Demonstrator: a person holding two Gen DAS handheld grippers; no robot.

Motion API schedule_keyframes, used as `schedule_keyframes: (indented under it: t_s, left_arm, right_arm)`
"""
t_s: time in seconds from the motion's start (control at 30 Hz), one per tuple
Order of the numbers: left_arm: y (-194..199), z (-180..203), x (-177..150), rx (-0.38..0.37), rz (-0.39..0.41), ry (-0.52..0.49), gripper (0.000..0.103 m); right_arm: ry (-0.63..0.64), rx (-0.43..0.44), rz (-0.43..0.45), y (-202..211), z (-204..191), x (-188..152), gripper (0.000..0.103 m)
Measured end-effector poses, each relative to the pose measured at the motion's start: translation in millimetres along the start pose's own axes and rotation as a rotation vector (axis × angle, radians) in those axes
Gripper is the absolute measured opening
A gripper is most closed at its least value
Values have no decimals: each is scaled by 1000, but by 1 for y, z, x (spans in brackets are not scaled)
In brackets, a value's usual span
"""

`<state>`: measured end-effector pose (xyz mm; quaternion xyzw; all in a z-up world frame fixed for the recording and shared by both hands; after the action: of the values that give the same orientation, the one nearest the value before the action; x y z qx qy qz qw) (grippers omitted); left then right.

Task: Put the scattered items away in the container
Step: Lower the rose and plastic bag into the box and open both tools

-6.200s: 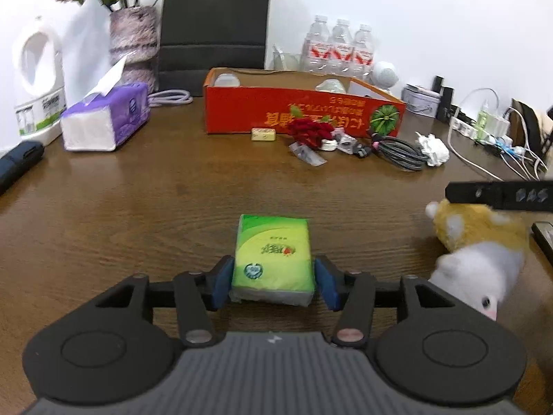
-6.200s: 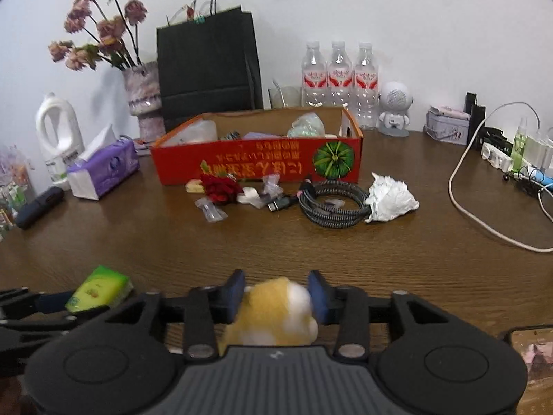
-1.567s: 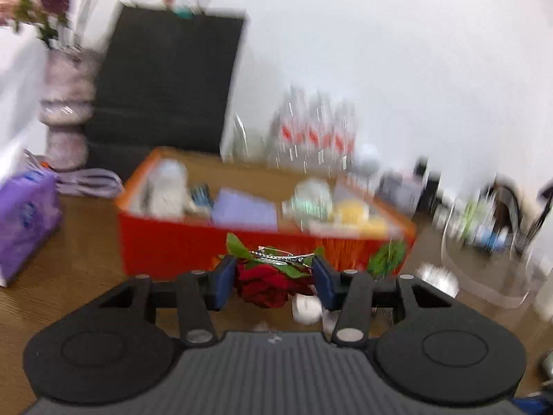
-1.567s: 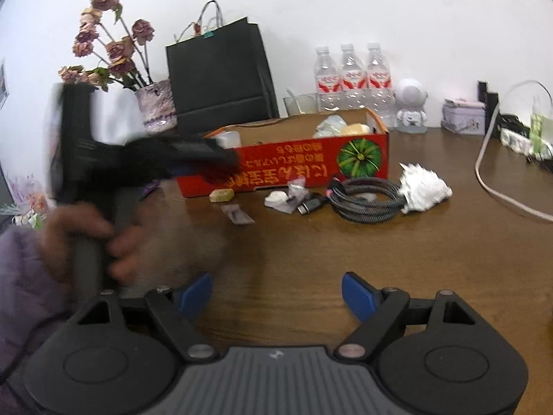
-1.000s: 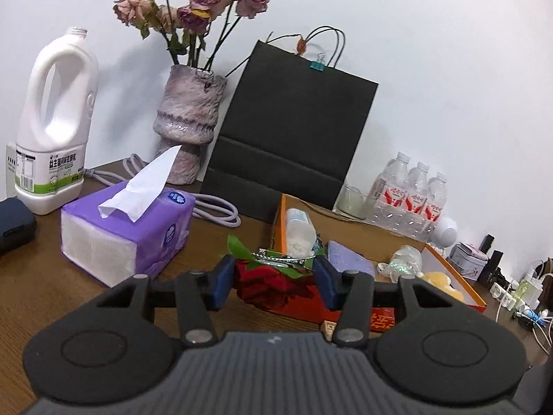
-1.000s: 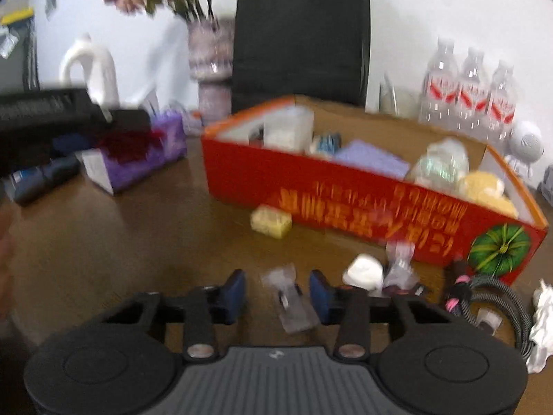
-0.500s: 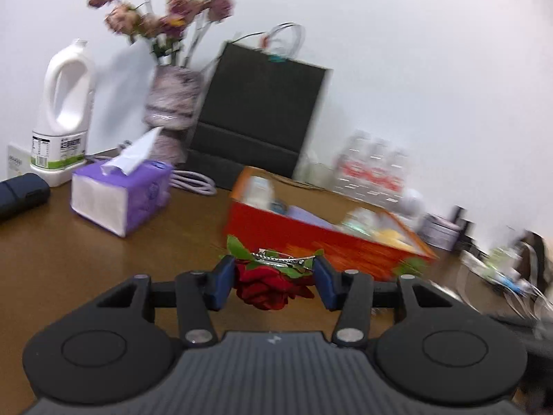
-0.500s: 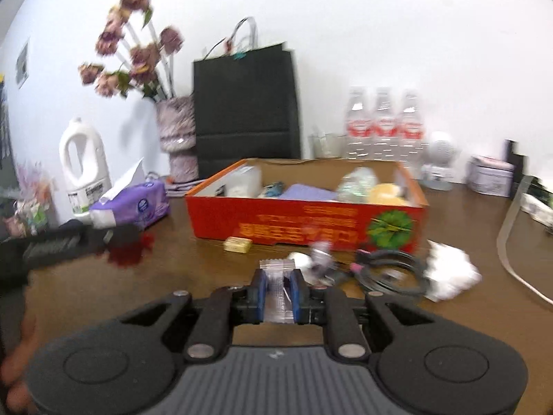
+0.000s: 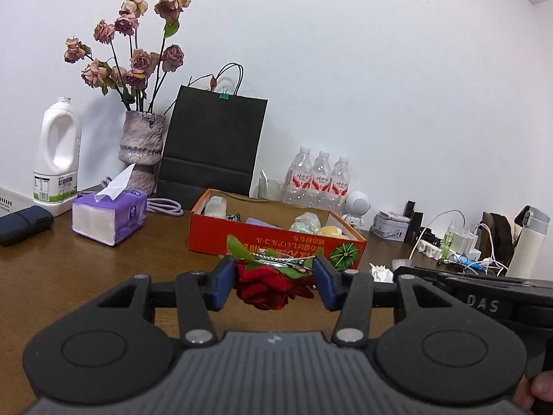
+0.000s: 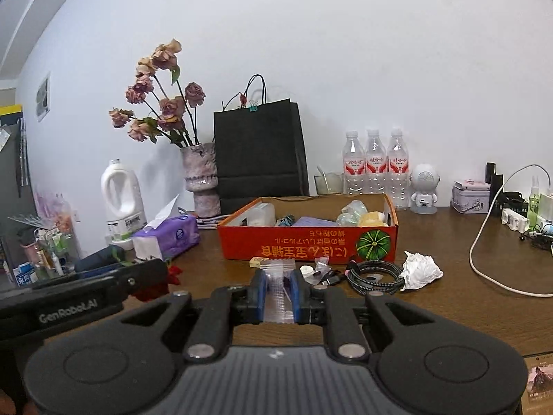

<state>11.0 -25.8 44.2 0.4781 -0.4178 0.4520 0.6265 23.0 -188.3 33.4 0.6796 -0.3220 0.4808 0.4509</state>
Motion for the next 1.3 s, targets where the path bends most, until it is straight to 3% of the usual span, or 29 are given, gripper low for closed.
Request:
schedule_keyframes:
  t_s: [0.1,0.2,0.3,0.37,0.47,0.57,0.67,0.77,0.83,0.9,1.0,1.03,1.17,1.3]
  left_arm:
    - [-9,-4,3,5,-6,5,50]
    - [-35,-6,23,2,-2,-51,51]
    - [-83,-10,54,1,2,-113,51]
    - [-133,-16,74,-19,-37,-118,51]
    - [-210,-26,92,-38,-143,-46,51]
    - [-278,-37,96,-1,-190,-68,51]
    - [-336,-46,80,53,-285,-112,51]
    - [-371,-51,66,96,-369,-156,51]
    - [-387,-55,62,123,-403,-180,54]
    - [-399,-57,57,108,-427,-198,67]
    - [-407,-56,54,74,-445,-209,69]
    - [-407,-57,53,68,-451,-201,69]
    - [-400,-60,69,44,-459,-112,77]
    - [-386,-69,94,69,-504,-71,86]
  right_arm:
    - [-5,-13,0,-1,7,4,14]
    - [-5,-31,4,-17,19,22,14]
    - [14,-33,11,-50,33,53,14]
    - [20,-32,-10,-84,46,77,14]
    - [2,-41,-79,-147,63,106,14]
    - [10,-63,-167,-213,79,119,14]
    - [33,-124,-333,-281,99,108,14]
    - [-7,-132,-487,-339,120,87,14]
    - [-32,-139,-566,-370,130,71,14]
    - [-26,-142,-626,-389,134,55,14]
    - [9,-176,-668,-403,140,42,17]
    - [5,-182,-669,-405,142,40,19]
    - [-69,-153,-638,-402,145,53,45]
    - [-111,-133,-592,-381,143,85,48]
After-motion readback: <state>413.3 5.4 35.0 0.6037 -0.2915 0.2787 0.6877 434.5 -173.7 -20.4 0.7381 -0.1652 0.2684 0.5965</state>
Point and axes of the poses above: each gripper's, at about its wrist camera, not at the fingertips, and y roughly against the way its jaws point, z to its right, x to its top, the point moved 10 cm from there along -y, roughly the way its jaws point
